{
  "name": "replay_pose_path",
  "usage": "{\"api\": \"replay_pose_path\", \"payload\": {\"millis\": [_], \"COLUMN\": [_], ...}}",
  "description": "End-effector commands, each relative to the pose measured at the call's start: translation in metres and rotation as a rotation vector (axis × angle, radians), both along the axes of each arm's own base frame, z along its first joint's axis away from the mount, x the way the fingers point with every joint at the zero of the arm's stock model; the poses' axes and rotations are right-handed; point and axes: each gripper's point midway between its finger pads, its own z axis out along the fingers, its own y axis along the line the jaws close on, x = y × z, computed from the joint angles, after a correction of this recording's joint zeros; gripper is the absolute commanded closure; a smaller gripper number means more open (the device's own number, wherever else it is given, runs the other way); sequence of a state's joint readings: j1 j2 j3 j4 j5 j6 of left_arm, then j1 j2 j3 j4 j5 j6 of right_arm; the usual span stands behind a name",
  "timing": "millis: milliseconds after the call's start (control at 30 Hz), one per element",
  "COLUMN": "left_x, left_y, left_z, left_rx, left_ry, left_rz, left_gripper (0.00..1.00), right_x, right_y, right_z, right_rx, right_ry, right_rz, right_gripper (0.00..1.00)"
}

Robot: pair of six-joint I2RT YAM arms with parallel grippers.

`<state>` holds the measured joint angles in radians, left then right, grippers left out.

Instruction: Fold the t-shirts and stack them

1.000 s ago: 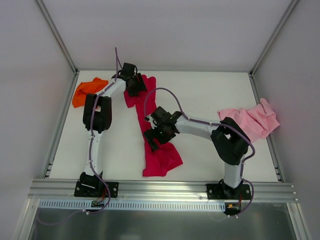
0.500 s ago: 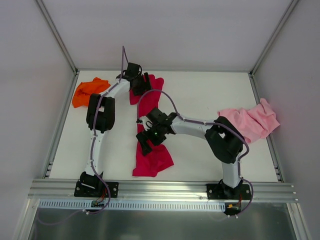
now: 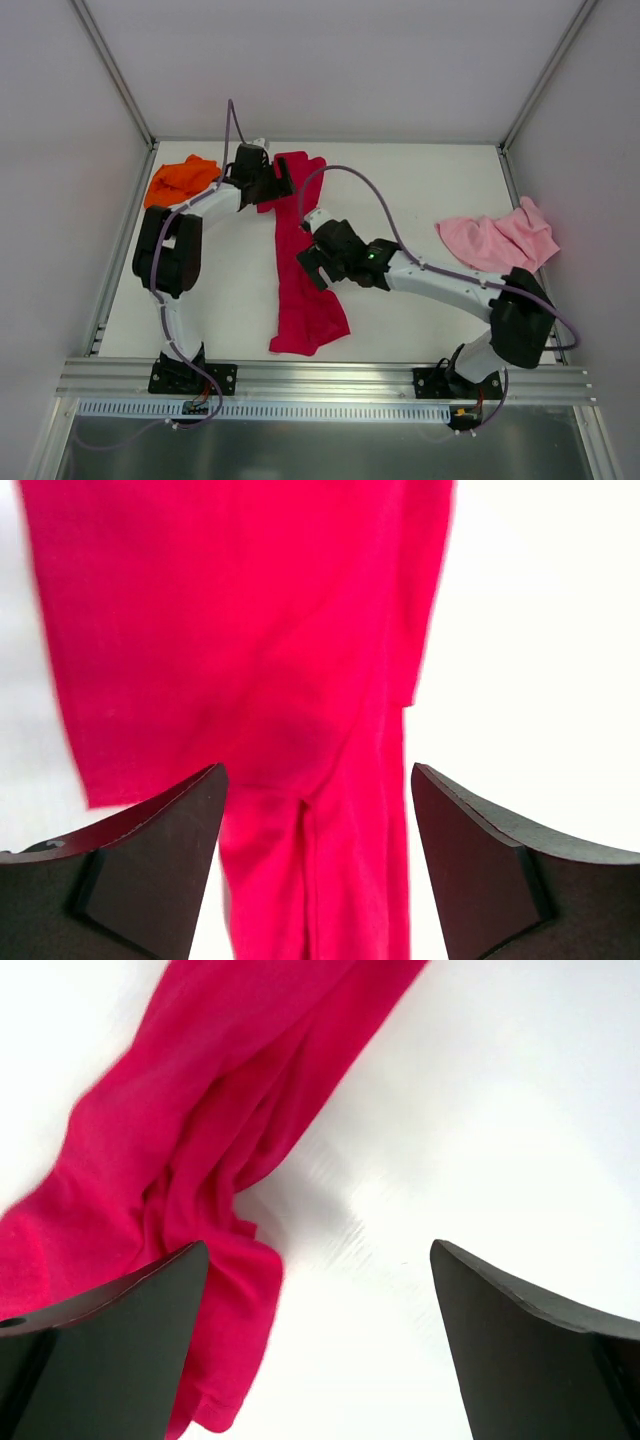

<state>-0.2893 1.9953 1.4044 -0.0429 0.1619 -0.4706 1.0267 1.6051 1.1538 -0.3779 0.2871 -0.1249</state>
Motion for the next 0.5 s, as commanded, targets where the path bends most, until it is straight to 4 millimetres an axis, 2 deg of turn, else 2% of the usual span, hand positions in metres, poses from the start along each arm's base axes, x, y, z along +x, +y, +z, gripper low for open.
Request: {"api": "replay_pose_path", "payload": {"millis": [0, 33, 67, 200, 233, 267, 300, 333, 367, 433, 467], "left_x": [0.015, 0.013, 0.010, -0.008, -0.017, -0.031, -0.037, -0.045, -0.057, -0.068, -0.076], "left_y": [0.006, 0.009, 0.012, 0.029, 0.032, 0.039, 0.039, 0.043, 0.051, 0.060, 0.061], "left_z": [0.087, 0.091, 0.107, 0.110, 0.120, 0.099, 0.121, 0.118, 0.101, 0.109, 0.098], "left_rx": [-0.009, -0.010, -0.015, 0.001, -0.007, 0.014, -0.012, -0.008, 0.011, 0.004, 0.011], "left_ry": [-0.293, -0.305, -0.338, -0.326, -0.344, -0.312, -0.386, -0.387, -0.358, -0.387, -0.369], "left_rz": [0.043, 0.055, 0.069, 0.148, 0.158, 0.178, 0.188, 0.203, 0.221, 0.256, 0.254], "left_gripper": [0.24, 0.24, 0.24, 0.25, 0.25, 0.25, 0.25, 0.25, 0.24, 0.24, 0.24], "right_x": [0.024, 0.025, 0.024, 0.012, 0.008, -0.004, -0.009, -0.013, -0.017, -0.030, -0.038], "right_y": [-0.012, -0.014, -0.013, -0.010, -0.006, 0.001, 0.008, 0.010, 0.011, 0.021, 0.026], "right_z": [0.036, 0.043, 0.044, 0.040, 0.041, 0.036, 0.036, 0.036, 0.034, 0.035, 0.034], "right_rx": [0.120, 0.147, 0.163, 0.197, 0.223, 0.244, 0.270, 0.273, 0.267, 0.278, 0.280], "right_ry": [-0.137, -0.141, -0.139, -0.095, -0.082, -0.040, -0.032, -0.029, -0.025, -0.011, -0.003], "right_rz": [-0.082, -0.090, -0.080, -0.048, -0.033, 0.010, 0.023, 0.026, 0.028, 0.066, 0.090], "right_gripper": [0.00, 0.00, 0.00, 0.01, 0.15, 0.23, 0.29, 0.30, 0.29, 0.28, 0.28]}}
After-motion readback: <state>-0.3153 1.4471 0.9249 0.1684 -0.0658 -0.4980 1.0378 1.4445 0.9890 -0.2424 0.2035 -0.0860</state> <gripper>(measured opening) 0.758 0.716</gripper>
